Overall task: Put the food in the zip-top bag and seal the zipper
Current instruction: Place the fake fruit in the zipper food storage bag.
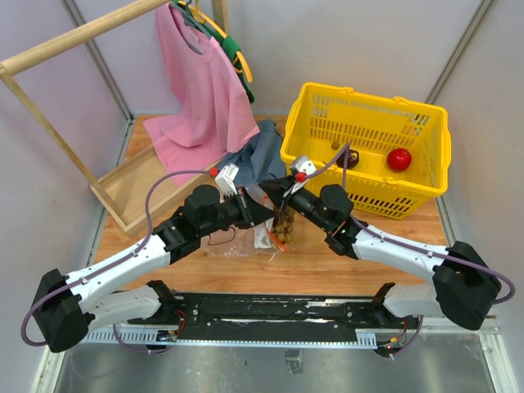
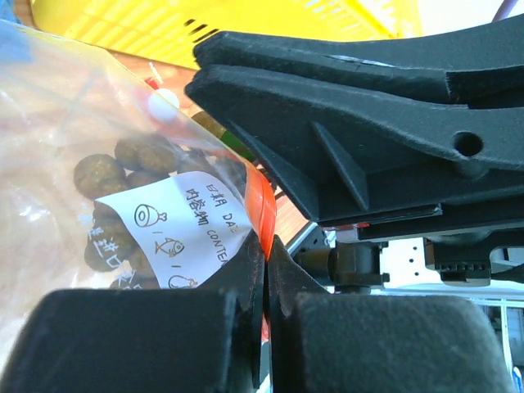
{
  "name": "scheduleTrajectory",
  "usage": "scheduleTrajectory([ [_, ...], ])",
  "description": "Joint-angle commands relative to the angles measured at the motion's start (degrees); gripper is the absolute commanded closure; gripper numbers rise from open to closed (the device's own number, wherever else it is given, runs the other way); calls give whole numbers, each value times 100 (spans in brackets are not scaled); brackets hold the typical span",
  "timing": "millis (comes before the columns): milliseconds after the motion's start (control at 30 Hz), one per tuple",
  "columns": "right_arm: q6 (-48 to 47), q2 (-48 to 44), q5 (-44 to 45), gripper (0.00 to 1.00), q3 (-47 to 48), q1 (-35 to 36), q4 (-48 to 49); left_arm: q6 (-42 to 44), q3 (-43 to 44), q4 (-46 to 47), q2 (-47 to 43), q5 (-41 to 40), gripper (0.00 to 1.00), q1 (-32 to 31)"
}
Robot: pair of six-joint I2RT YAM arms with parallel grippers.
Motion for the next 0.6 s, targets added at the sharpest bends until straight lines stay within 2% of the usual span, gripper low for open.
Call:
scheduleTrajectory([
  [0,391,-234,220,99,225,98,401,-68,-92,522,-50,-68,100,-38],
  [267,306,-643,761,99,226,110,260,73,60,-69,-168,-383,100,-39],
  [367,215,-646,733,99,243,118,201,143,193,-557,-186,-598,92,-39],
  [567,259,-329,679,100,132,239,517,157,417,-1405,-119,-920,86,-39],
])
